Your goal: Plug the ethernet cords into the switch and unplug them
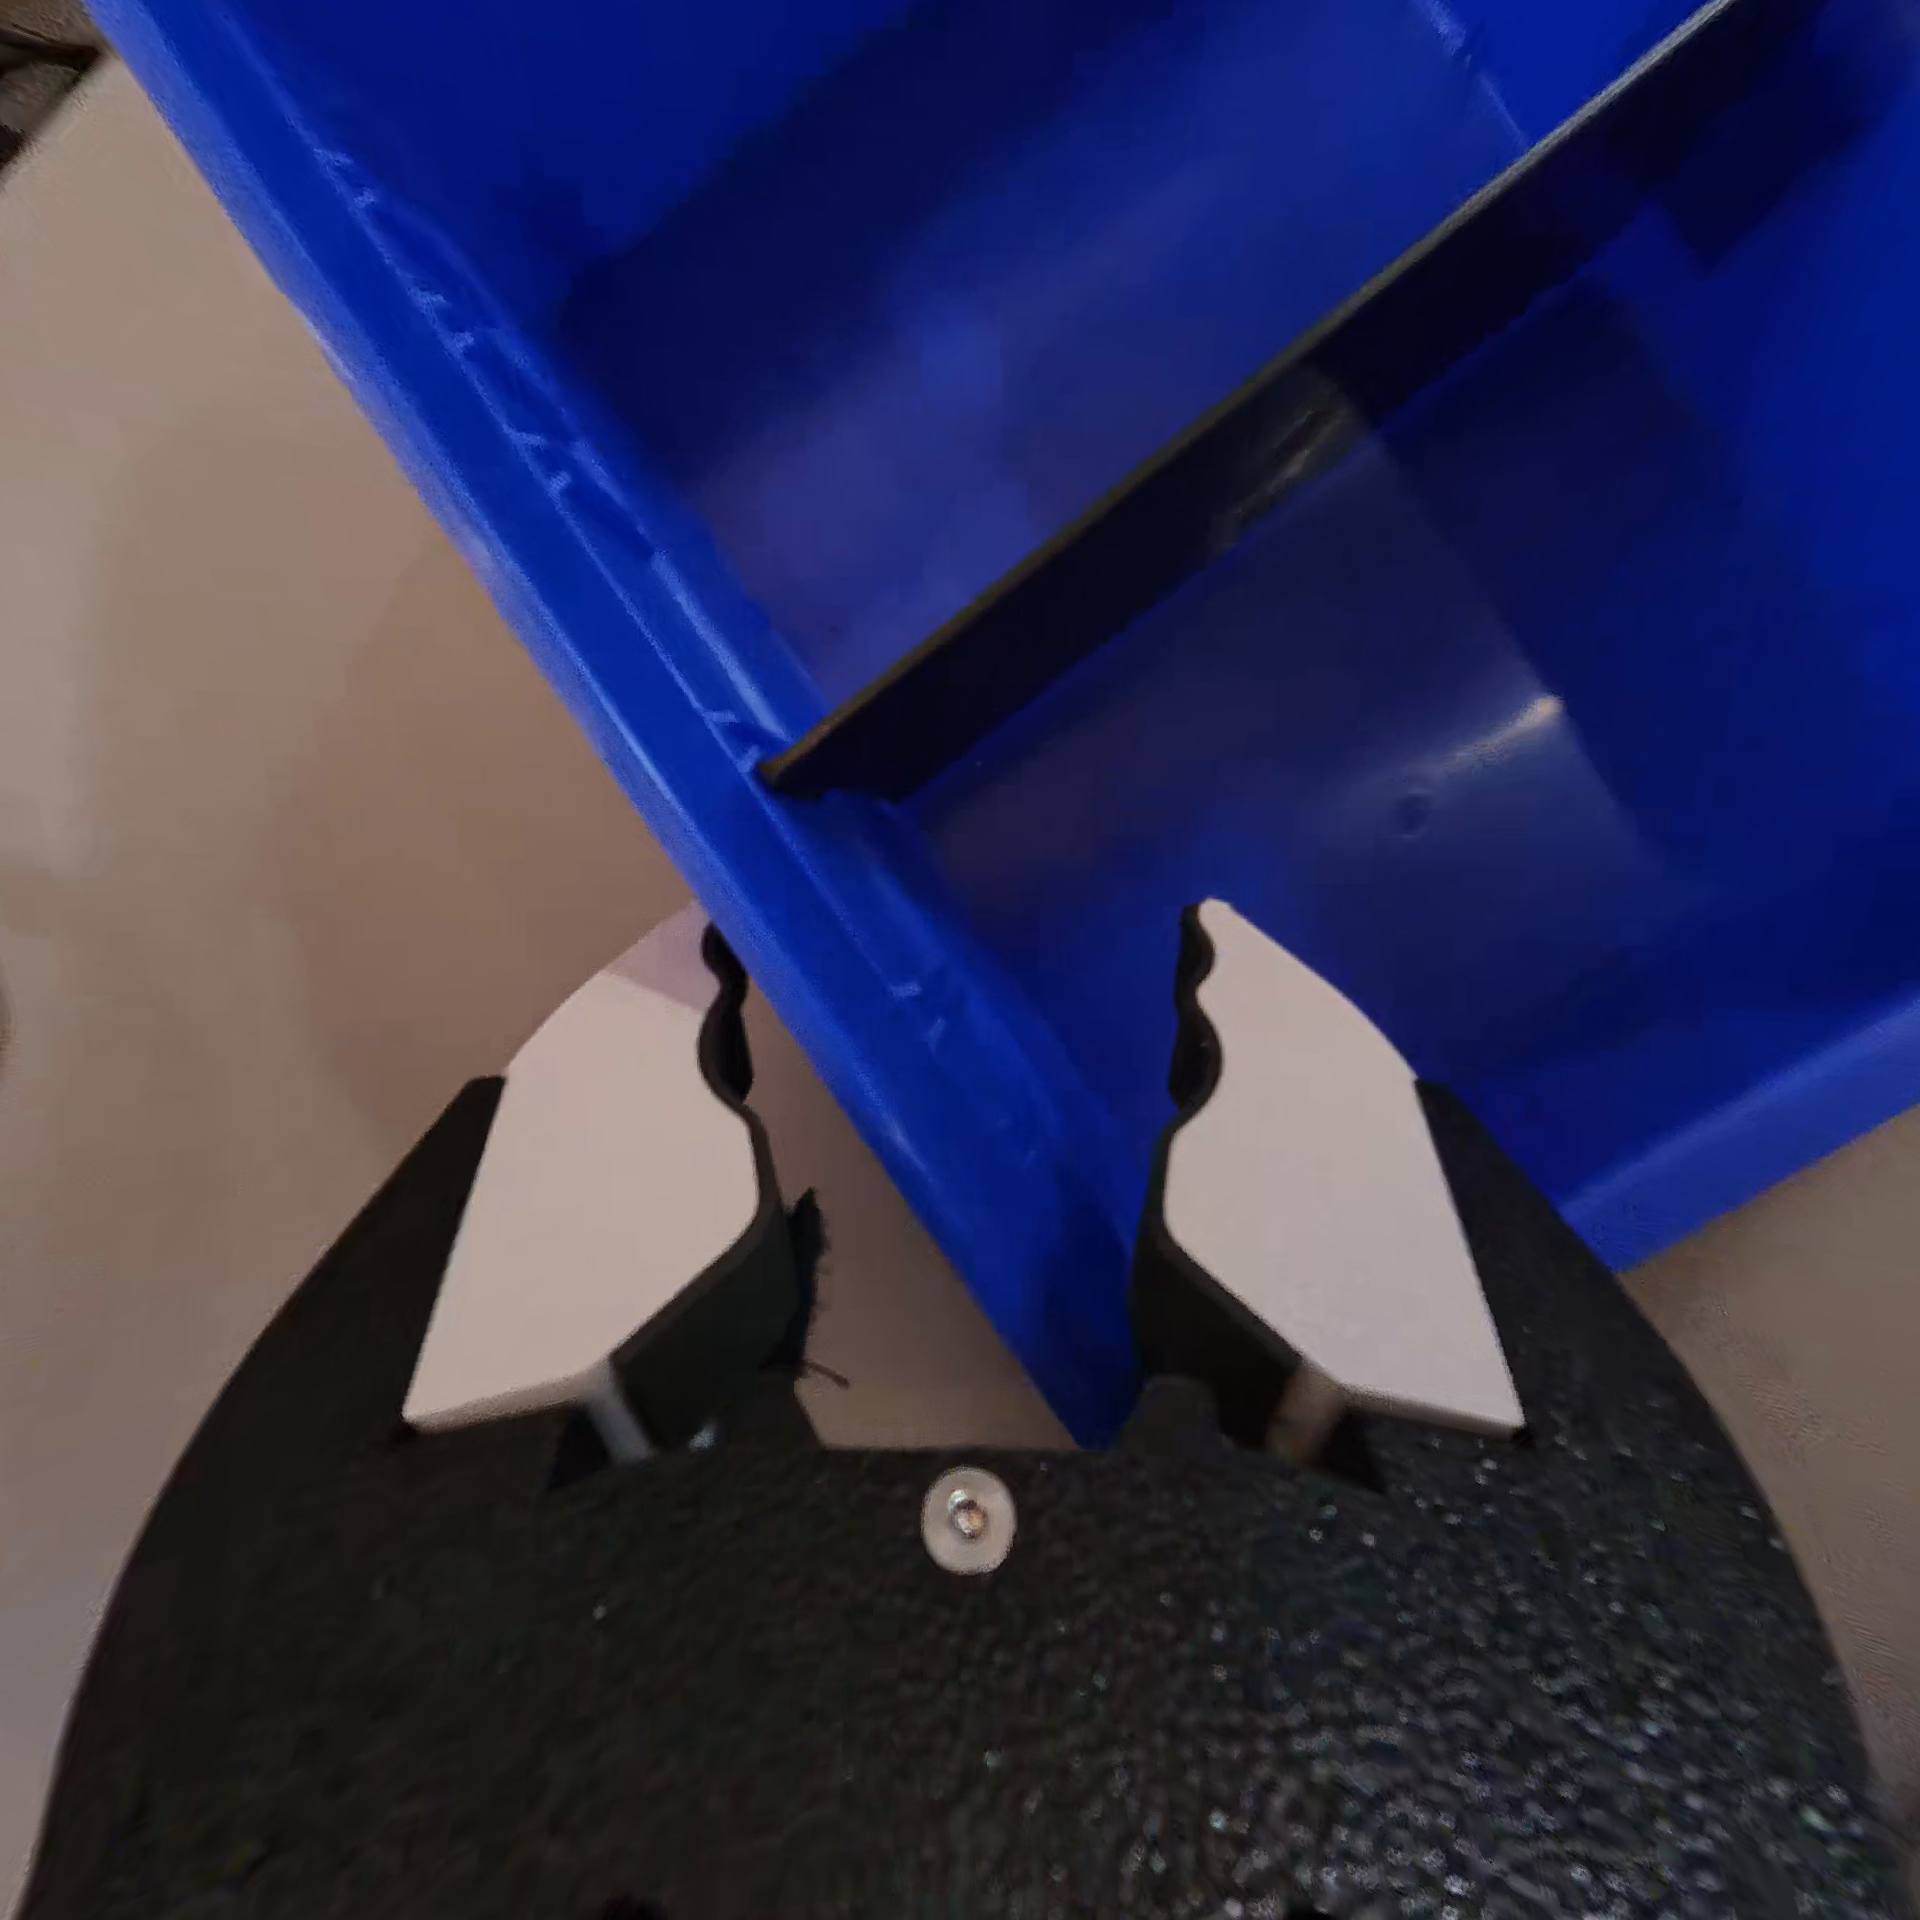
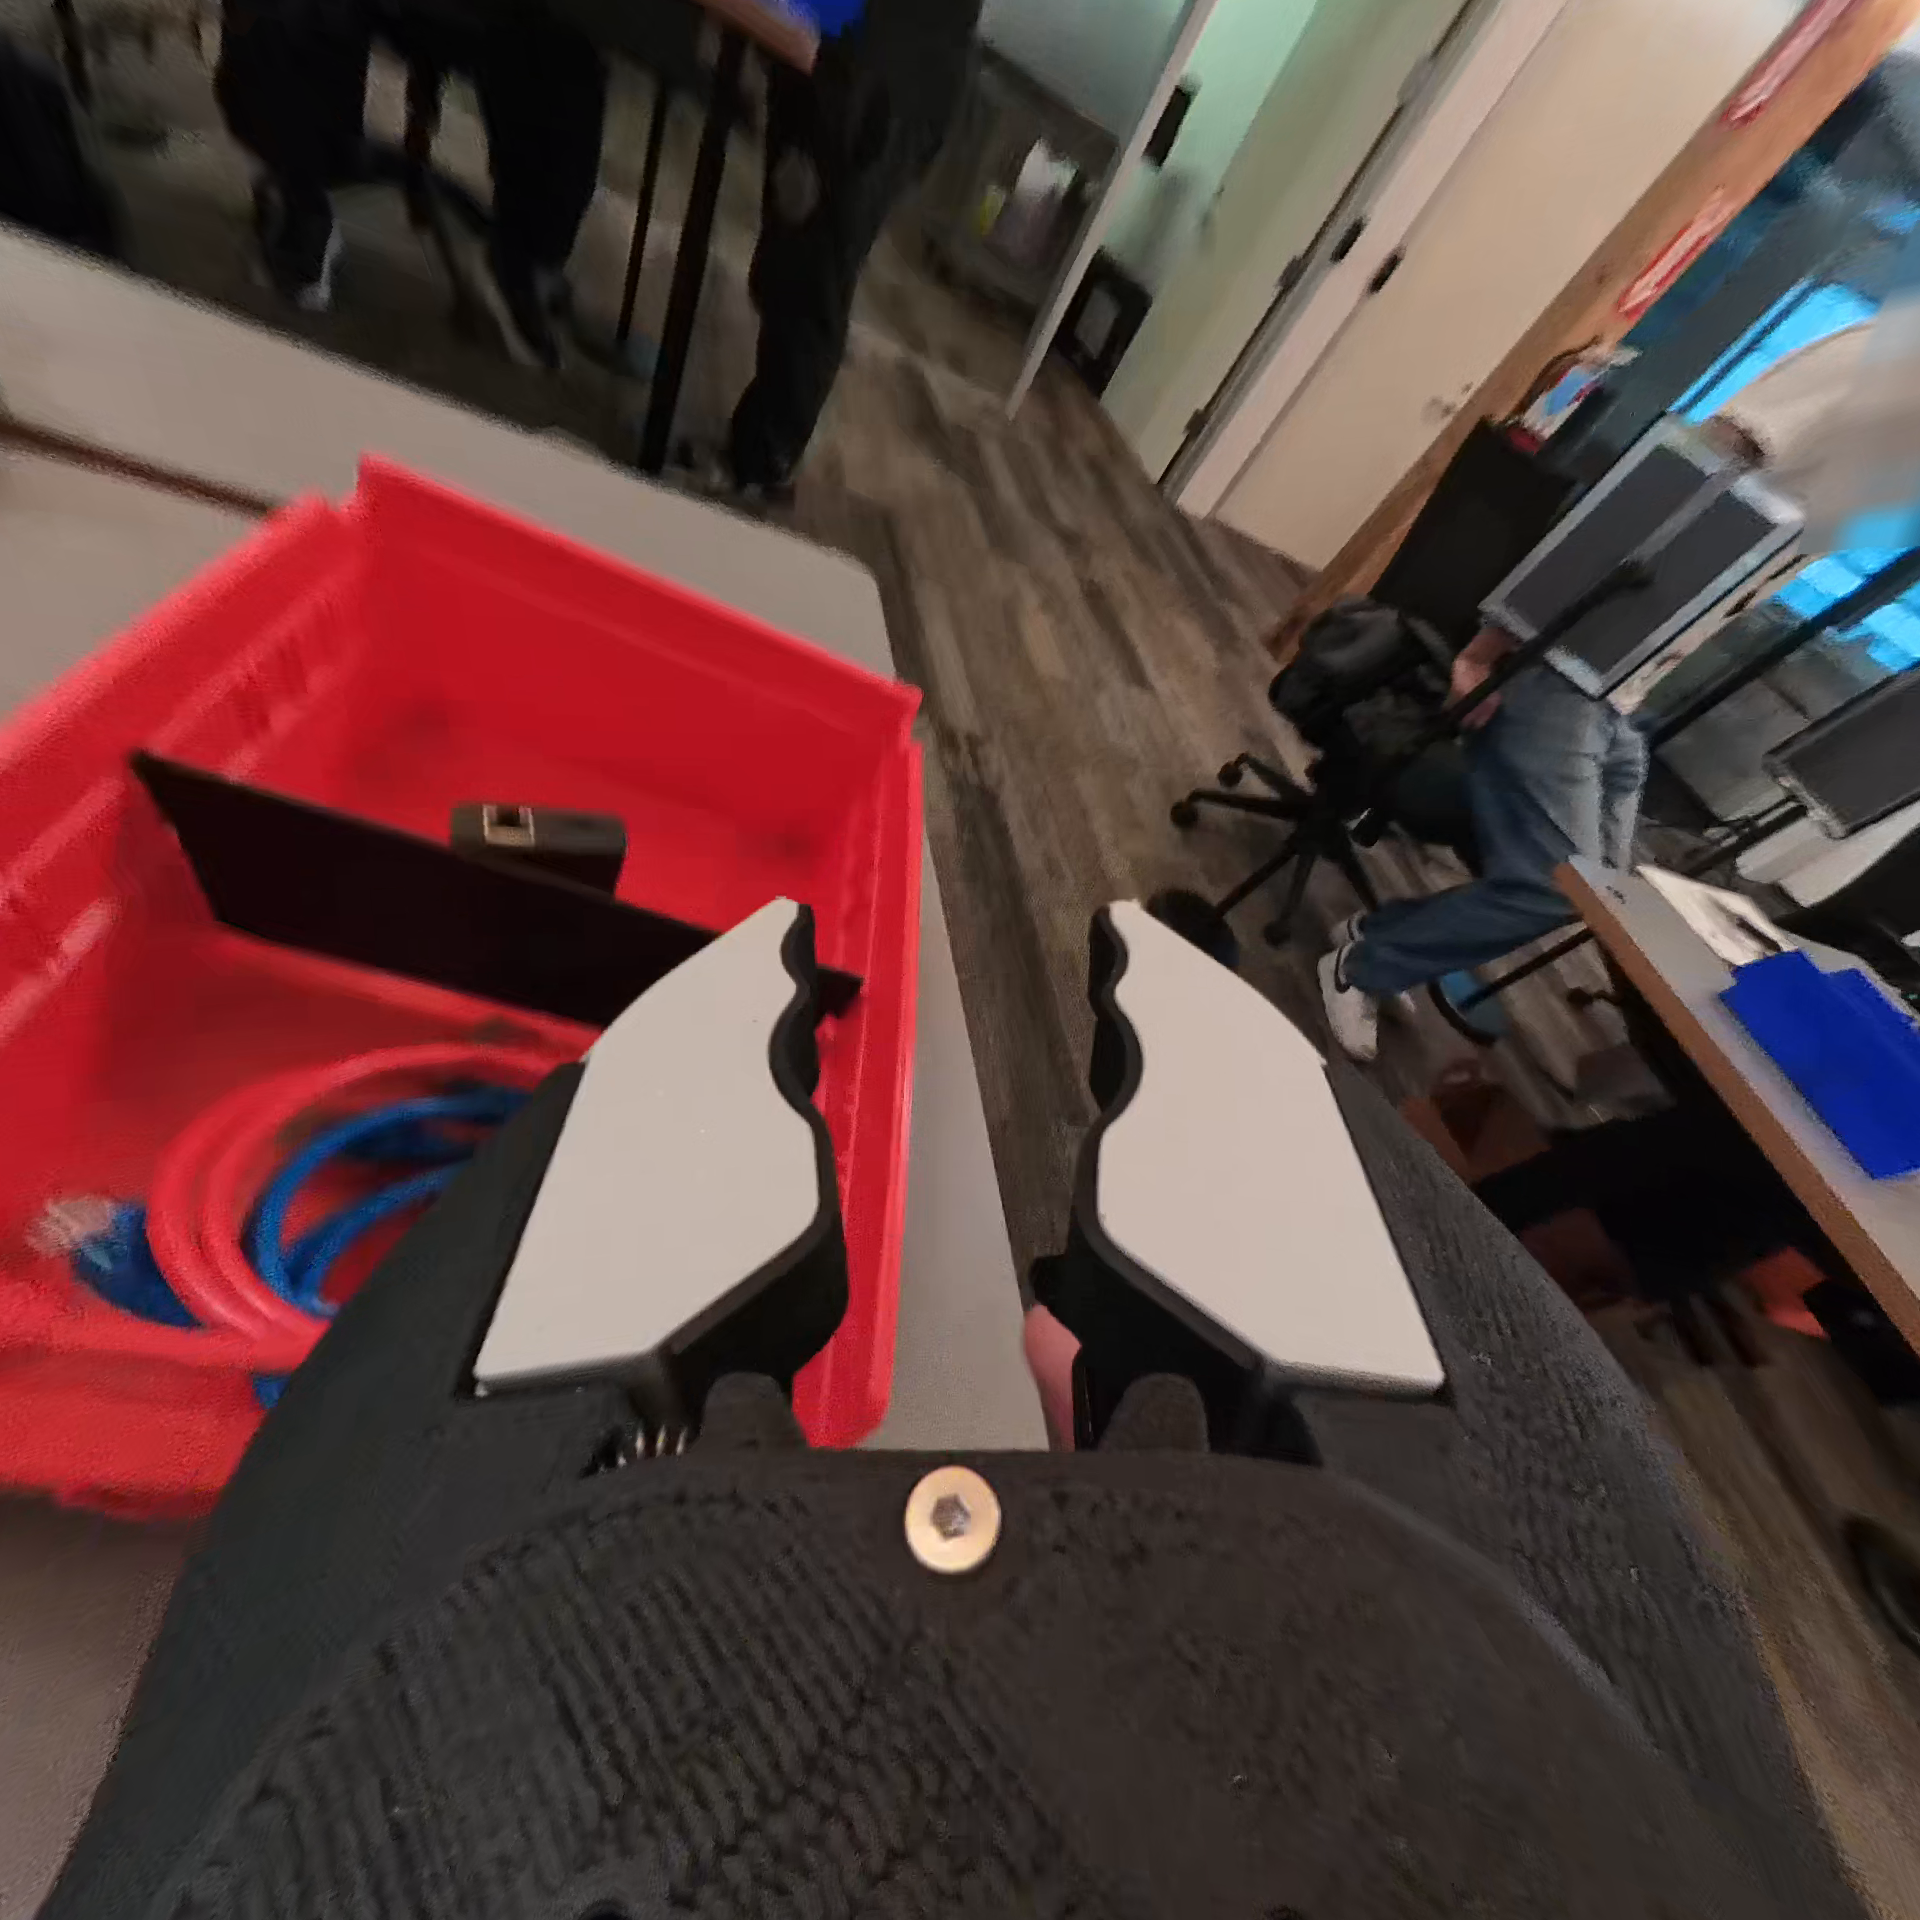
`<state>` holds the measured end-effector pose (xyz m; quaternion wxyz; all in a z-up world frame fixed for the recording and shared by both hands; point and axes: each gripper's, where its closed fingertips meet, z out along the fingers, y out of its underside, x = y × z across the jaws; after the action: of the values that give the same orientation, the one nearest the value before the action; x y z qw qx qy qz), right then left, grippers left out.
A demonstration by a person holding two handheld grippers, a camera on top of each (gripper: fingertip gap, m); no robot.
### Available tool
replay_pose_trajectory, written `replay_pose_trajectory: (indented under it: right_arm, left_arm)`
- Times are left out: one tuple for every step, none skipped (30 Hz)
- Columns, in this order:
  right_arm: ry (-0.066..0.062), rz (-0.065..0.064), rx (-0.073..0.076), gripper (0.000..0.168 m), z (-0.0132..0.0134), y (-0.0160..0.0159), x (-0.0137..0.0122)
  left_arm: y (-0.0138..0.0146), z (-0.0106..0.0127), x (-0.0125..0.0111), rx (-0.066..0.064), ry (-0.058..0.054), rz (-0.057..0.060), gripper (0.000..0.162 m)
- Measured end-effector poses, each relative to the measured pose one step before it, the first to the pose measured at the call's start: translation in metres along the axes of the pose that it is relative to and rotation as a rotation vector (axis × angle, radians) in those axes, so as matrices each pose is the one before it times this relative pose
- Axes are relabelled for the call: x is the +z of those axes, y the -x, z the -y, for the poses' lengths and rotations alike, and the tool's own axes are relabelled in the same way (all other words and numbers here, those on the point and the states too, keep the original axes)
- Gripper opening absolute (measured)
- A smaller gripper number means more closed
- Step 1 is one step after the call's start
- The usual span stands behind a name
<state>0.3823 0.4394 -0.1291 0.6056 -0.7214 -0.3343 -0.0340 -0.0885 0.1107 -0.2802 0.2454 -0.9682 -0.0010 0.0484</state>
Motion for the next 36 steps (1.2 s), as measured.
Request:
replay_pose_trajectory:
  right_arm:
    - [0.0562,0.0413,-0.0032,0.05,-0.0113,0.00175,0.00441]
    - [0.0521,0.0522,0.0387,0.05,-0.00895,0.0034,0.00489]
    - [0.0401,0.0564,0.055,0.05,-0.00641,0.00384,0.00514]
    - [0.0361,0.0376,0.0481,0.05,-0.00533,0.00133,0.00552]
    - [0.041,0.0091,0.0274,0.05,-0.00602,-0.002,0.00619]
    - [0.0481,-0.004,0.0048,0.049,-0.00706,-0.00293,0.00674]
    - [0.0545,0.0022,-0.0079,0.049,-0.00829,-0.00109,0.00716]
    - [0.0593,0.012,-0.0095,0.047,-0.00898,0.00136,0.00743]
    - [0.0564,0.0127,-0.0089,0.047,-0.00825,0.00208,0.00753]
    - [0.0459,0.0047,-0.0105,0.045,-0.00648,0.00126,0.00731]
    - [0.0326,-0.01,-0.0097,0.042,-0.00455,-0.00055,0.00655]
    - [0.0278,-0.0165,-0.0085,0.035,-0.00359,-0.00141,0.00538]
    - [0.0238,-0.0119,-0.0044,0.025,-0.00276,-0.00047,0.0042]
    - [0.0147,-0.0076,0.0013,0.022,-0.00137,0.00032,0.00292]
    - [0.0009,-0.0159,0.0006,0.019,0.00051,-0.00126,0.00125]
    - [-0.002,-0.0055,-0.0056,0.018,0.00044,-0.00013,-0.00024]
    - [-0.0015,-0.0024,-0.0028,0.018,0.00007,0.00014,-0.00064]
    - [-0.0064,-0.0013,-0.0006,0.017,0.00063,0.00065,-0.00097]
    - [-0.0083,-0.0006,-0.0028,0.017,0.00041,0.00108,-0.00126]
    - [-0.0024,-0.0009,-0.0079,0.017,-0.00072,0.00186,-0.00141]
    - [-0.0036,-0.0025,-0.0105,0.017,-0.00102,0.00251,-0.00174]
    - [-0.0102,-0.0026,-0.0118,0.016,-0.00018,0.00321,-0.00208]
    - [-0.0143,0.0023,-0.0052,0.017,0.00024,0.00438,-0.00254]
    - [-0.0146,0.0042,0.0192,0.016,0.00075,0.00474,-0.0023]
    - [-0.0161,0.0085,0.0201,0.016,0.00078,0.00579,-0.00185]
    - [-0.0205,0.0115,0.0086,0.016,0.00134,0.00664,-0.00179]
    - [-0.0253,0.0114,0.0083,0.017,0.00206,0.00696,-0.0018]
    - [-0.0202,0.0111,0.0136,0.017,0.00179,0.00763,-0.0015]
    - [-0.0158,0.0092,0.0128,0.017,0.00148,0.0083,-0.00141]
    - [-0.0147,0.0027,0.0085,0.016,0.00184,0.00863,-0.00155]
    - [-0.0156,-0.0009,0.001,0.016,0.00218,0.00934,-0.00165]
    - [-0.0142,-0.0014,-0.005,0.017,0.00234,0.01026,-0.00163]
    - [-0.0116,-0.001,-0.0041,0.017,0.00246,0.01087,-0.00146]
    - [-0.011,0.0022,-0.0023,0.018,0.00279,0.01152,-0.00147]
    - [-0.0103,0.0062,-0.0018,0.019,0.00299,0.01229,-0.00144]
    - [-0.0101,0.0098,-0.0036,0.019,0.00323,0.01305,-0.00143]
  left_arm:
    - [0.00868,-0.00141,0.00178,0.0462,0.0237,0.0767,0.083]
    - [0.00421,-0.00327,0.00222,0.0554,0.0395,0.047,0.078]
    - [0.00418,-0.0015,0.00101,0.0369,0.0321,0.0395,0.08]
    - [0.00152,0.00173,0.00075,0.0248,0.0089,0.0156,0.075]
    - [0.00342,0.00079,0.00138,0.008,0.0105,0.0225,0.074]
    - [0.00216,0.00105,0.00144,-0.0039,0.0028,0.0037,0.072]
    - [0.00156,0.00254,0.00087,-0.0135,-0.0129,-0.0073,0.067]
    - [0.00103,0.00173,0.00083,-0.0125,-0.0123,-0.0141,0.064]
    - [0.00051,0.00072,0.00043,-0.011,-0.0082,-0.0175,0.062]
    - [0.00074,0.00058,0.00006,-0.0113,-0.0089,-0.0152,0.059]
    - [0.00081,0.0005,0.00006,-0.0109,-0.0076,-0.0154,0.057]
    - [0.00039,0.00097,0.00003,-0.0146,-0.0104,-0.0209,0.053]
    - [-0.00024,0.0009,-0.00037,-0.0143,-0.0066,-0.027,0.05]
    - [-0.0004,0.00019,-0.00017,0.0014,-0.0036,-0.0254,0.049]
    - [0.00118,0.00015,-0.0002,0.0147,-0.0081,-0.0157,0.049]
    - [0.00321,-0.00061,0.00017,0.0086,-0.0051,-0.0049,0.047]
    - [0.00406,-0.00128,-0.00002,0.0016,-0.0025,-0.0051,0.043]
    - [0.00399,-0.00164,-0.00071,-0.0063,-0.0041,-0.0086,0.038]
    - [0.00425,-0.00307,-0.00114,-0.0076,0.0011,-0.0083,0.034]
    - [0.0045,-0.00377,-0.00171,-0.0049,-0.0001,-0.0047,0.029]
    - [0.00462,-0.00486,-0.00218,-0.0086,0.0012,-0.0021,0.025]
    - [0.00433,-0.00585,-0.00247,-0.0063,0.0024,-0.0007,0.021]
    - [0.00404,-0.00585,-0.003,-0.0083,-0.0053,-0.0008,0.016]
    - [0.00352,-0.00638,-0.00357,-0.0104,-0.0095,-0.0025,0.012]
    - [0.0004,-0.00766,-0.00424,0.0,-0.0062,-0.0223,0.01]
    - [-0.00023,-0.00875,-0.00462,-0.0127,-0.004,-0.0198,0.008]
    - [0.00063,-0.00903,-0.0048,-0.014,-0.0043,-0.0087,0.007]
    - [0.00147,-0.00962,-0.00514,-0.0141,-0.0022,0.0019,0.007]
    - [0.00182,-0.00986,-0.00545,-0.0132,-0.0029,0.0067,0.007]
    - [0.00167,-0.0098,-0.00569,-0.0134,-0.0051,0.0057,0.007]
    - [0.00139,-0.01043,-0.00589,-0.0139,-0.0025,0.0034,0.007]
    - [0.0015,-0.01098,-0.00579,-0.0125,0.0006,0.0031,0.007]
    - [0.00136,-0.01127,-0.00595,-0.013,0.0016,0.0018,0.007]
    - [0.00113,-0.01097,-0.00624,-0.0153,-0.0005,0.0014,0.006]
    - [0.00125,-0.01078,-0.00606,-0.0162,-0.0015,0.0039,0.006]
    - [0.00141,-0.01081,-0.00601,-0.0159,-0.0015,0.0064,0.006]
